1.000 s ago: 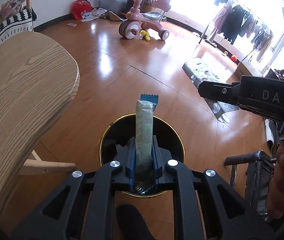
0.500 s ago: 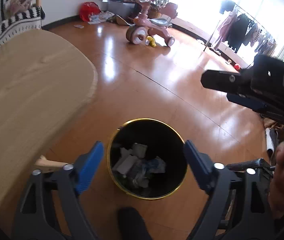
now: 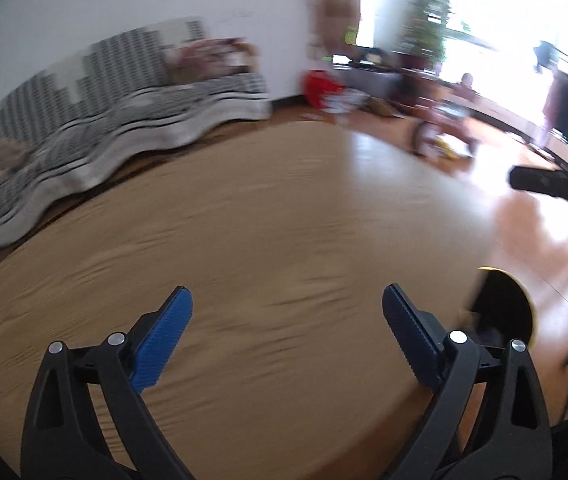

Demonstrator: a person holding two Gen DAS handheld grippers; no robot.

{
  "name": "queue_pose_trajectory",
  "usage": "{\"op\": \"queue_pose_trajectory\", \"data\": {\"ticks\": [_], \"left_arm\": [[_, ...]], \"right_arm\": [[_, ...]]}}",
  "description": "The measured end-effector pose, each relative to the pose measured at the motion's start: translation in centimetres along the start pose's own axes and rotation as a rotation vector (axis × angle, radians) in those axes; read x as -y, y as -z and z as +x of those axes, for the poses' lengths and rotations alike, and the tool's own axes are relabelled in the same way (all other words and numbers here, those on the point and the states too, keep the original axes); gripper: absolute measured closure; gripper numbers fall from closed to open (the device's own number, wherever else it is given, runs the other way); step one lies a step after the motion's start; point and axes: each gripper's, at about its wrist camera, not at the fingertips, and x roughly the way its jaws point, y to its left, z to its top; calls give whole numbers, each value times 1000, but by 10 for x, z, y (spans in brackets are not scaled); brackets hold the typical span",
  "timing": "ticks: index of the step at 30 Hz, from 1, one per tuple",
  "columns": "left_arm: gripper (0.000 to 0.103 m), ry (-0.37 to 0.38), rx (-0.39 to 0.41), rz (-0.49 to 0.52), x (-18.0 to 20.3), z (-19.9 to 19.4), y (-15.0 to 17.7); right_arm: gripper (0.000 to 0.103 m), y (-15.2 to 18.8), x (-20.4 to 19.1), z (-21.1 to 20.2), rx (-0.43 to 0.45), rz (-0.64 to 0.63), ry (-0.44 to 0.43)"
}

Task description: Collect trash

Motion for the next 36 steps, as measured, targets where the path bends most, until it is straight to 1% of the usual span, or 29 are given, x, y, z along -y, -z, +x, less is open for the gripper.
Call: {"op": "queue_pose_trajectory", "data": {"ticks": [1, 5, 7, 8, 9, 11, 13, 16, 20, 23, 28, 31, 36], "left_arm": [[10, -28, 0, -29, -21, -5, 4], [10, -122, 12, -164, -105, -30, 30], [10, -158, 9, -193, -129, -39, 38], [10, -190, 13, -210, -145, -46, 44], [10, -207, 13, -218, -154, -49, 46], [10, -249, 17, -246, -178, -56, 54], [10, -281, 18, -272, -192, -62, 60], [10, -305, 15, -309, -212, -67, 69], [10, -319, 23, -323, -226, -74, 78], [10, -311, 22, -326, -230, -72, 77], [10, -306, 21, -328, -232, -68, 75], [10, -286, 15, -341, -233, -65, 73], [10, -293, 13, -338, -230, -63, 73]], "right_arm": [[16, -1, -25, 5, -2, -33, -17], [16, -1, -100, 21, -8, -112, -87], [16, 2, -137, 29, -12, -156, -111], [16, 3, -151, 33, -13, -173, -120], [16, 4, -172, 39, -18, -198, -133], [16, 6, -197, 46, -24, -225, -150], [16, 12, -224, 56, -33, -258, -162], [16, 20, -253, 71, -58, -304, -177], [16, 29, -278, 84, -81, -336, -185], [16, 32, -281, 87, -83, -349, -182], [15, 32, -274, 88, -86, -340, -180], [15, 33, -271, 88, -86, -337, -178], [15, 32, -268, 83, -81, -340, -187]]}}
